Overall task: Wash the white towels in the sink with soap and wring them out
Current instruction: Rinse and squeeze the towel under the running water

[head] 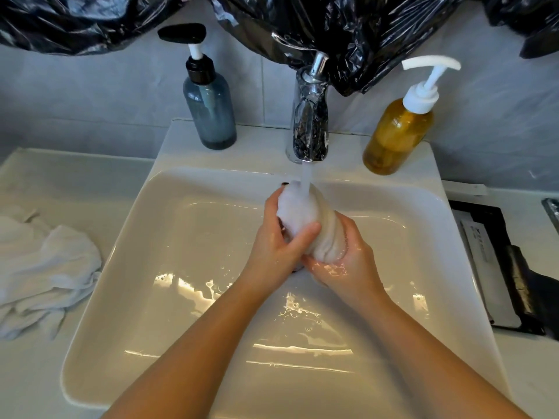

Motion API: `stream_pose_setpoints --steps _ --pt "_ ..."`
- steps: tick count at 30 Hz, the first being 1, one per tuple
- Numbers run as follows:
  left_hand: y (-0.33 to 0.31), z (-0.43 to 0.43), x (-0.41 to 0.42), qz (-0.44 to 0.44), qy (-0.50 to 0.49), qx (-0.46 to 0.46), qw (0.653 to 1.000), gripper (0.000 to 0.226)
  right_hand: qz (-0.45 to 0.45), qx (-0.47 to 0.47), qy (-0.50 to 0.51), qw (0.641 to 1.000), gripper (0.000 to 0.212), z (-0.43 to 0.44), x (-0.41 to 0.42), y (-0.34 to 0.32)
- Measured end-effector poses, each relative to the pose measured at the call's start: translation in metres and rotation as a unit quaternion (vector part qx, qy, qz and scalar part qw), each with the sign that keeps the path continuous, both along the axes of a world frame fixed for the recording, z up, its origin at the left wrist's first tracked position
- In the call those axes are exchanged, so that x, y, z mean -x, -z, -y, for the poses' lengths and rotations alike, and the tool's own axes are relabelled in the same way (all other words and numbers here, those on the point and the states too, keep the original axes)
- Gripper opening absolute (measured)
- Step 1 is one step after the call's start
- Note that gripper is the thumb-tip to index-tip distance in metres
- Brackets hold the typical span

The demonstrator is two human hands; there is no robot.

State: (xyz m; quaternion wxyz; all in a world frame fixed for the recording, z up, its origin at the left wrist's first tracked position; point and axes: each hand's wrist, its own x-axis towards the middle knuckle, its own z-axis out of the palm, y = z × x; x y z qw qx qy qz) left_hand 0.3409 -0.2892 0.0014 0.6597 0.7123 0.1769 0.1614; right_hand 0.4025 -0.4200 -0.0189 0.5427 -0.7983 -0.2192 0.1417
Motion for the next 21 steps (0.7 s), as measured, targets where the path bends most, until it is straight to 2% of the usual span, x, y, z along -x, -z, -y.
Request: stream_pose_setpoints --steps 5,8,11,14,17,21 --pt "0.0065 -0.0066 -0.0054 -0.013 -0.019 0.048 0.999 0.059 -0.043 -0.028 -0.010 0.999 0.070 0.0023 -0.0005 -0.0020" --pt "0.0069 -0.0089 -0.0073 -0.030 -0.073 0.124 0.989 0.067 -0.034 -0.048 -0.019 0.998 0.069 0.0026 0.0000 -0.0050" --pt "0.0076 -0.0094 -0.0088 -0.035 -0.082 0.213 0.973 0.072 -0.018 -0.055 -0.028 0.998 0.069 0.0042 0.0003 -0.0052" --pt "0.0086 -0.0099 -0.0073 -0.032 -0.069 0.308 0.948 0.055 0.031 -0.036 -0.028 0.998 0.069 0.0030 0.0007 -0.0020" --pt "0.0101 -0.0083 -0.0053 -0.025 -0.050 0.332 0.942 0.052 0.072 -0.005 -0.014 0.997 0.073 -0.0006 0.0024 0.0010" --pt "0.0057 -0.0047 -0.0071 -0.027 -0.068 0.307 0.949 0.073 0.124 0.040 -0.013 0.991 0.083 -0.0002 0.0001 0.0039"
